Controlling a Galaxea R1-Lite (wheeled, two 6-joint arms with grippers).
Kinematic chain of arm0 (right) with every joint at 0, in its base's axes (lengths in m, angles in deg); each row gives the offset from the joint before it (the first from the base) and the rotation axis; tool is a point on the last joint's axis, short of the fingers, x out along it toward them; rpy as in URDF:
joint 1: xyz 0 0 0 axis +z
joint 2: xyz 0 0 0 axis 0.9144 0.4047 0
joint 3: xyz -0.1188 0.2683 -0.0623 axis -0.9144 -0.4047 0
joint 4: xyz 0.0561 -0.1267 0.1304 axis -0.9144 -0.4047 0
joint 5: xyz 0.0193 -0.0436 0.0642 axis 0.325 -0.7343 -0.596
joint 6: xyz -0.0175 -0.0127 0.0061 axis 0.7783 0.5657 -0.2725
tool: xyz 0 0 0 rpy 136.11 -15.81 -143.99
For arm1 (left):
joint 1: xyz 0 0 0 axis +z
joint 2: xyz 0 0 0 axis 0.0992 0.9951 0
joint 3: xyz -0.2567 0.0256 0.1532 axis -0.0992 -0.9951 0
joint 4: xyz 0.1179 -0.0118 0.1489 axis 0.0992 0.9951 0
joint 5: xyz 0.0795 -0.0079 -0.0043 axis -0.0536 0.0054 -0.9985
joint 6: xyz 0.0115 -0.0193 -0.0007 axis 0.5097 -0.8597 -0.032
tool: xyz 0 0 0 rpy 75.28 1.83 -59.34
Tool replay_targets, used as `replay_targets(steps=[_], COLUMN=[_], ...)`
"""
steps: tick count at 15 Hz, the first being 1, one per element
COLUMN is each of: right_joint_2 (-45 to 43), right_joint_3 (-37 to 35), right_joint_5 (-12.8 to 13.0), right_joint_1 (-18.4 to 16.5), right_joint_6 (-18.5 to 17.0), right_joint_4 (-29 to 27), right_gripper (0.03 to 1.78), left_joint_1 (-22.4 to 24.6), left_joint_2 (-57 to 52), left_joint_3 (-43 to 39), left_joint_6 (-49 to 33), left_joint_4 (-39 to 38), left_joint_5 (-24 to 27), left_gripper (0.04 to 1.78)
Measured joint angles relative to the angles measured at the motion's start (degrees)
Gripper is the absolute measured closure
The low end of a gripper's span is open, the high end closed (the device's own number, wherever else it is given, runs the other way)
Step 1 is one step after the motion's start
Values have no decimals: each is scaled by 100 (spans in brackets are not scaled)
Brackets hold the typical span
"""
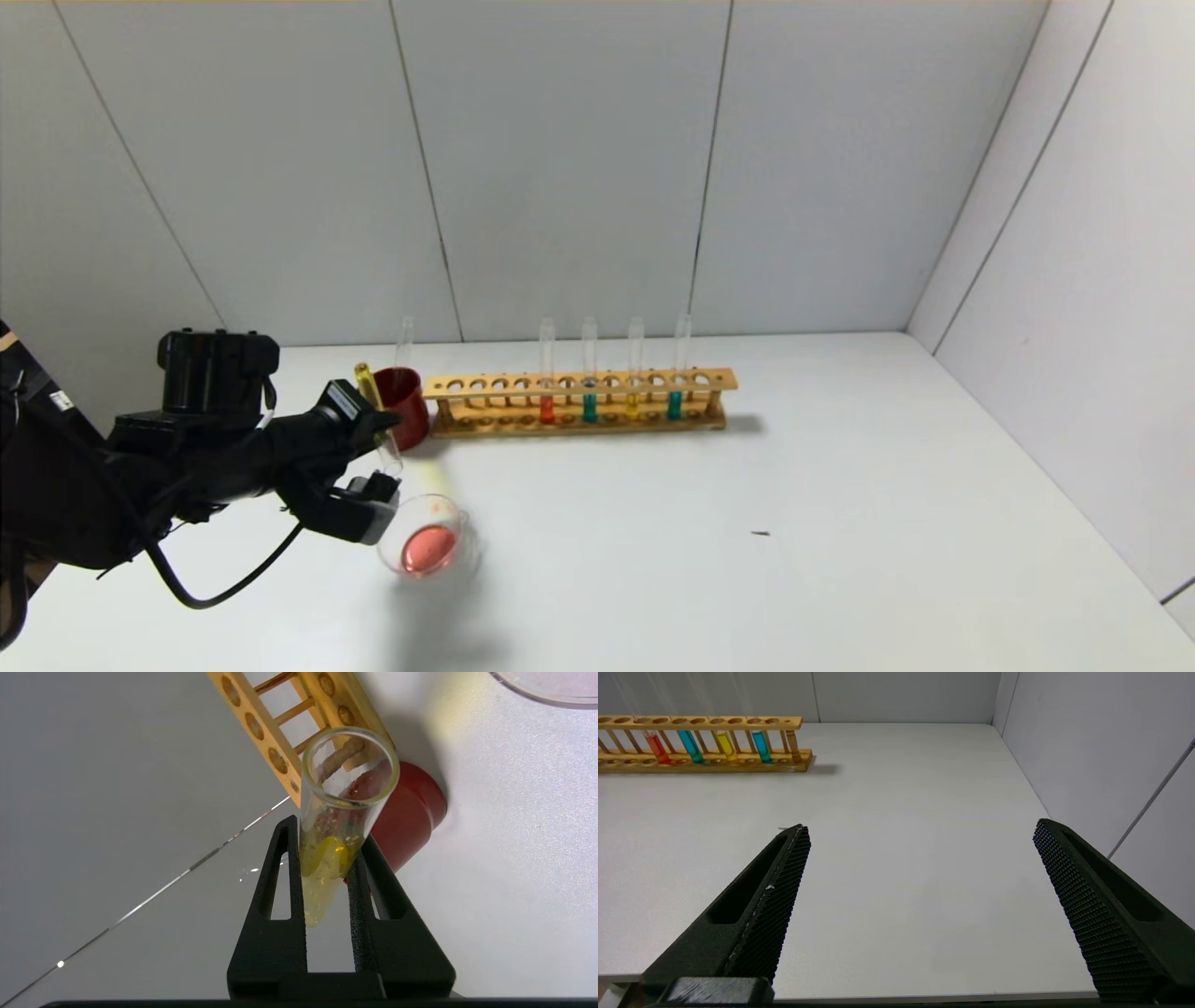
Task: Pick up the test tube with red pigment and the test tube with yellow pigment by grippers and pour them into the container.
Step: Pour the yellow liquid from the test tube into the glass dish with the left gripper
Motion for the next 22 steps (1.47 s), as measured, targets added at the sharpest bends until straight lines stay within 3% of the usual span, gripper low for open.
replay_targets(steps=[11, 22], right_joint_2=[0, 0], right_joint_3=[0, 0], right_joint_5=[0, 0], right_joint_1=[0, 0], right_joint_6=[0, 2], right_joint_4=[0, 0], right_gripper=[6, 6], left_joint_1=[-247, -276], left_joint_2=[-28, -78], left_joint_3=[20, 17], left_joint_6=[744, 959], left_joint_4=[-33, -322], left_joint_5=[-667, -925], left_gripper=[151, 151])
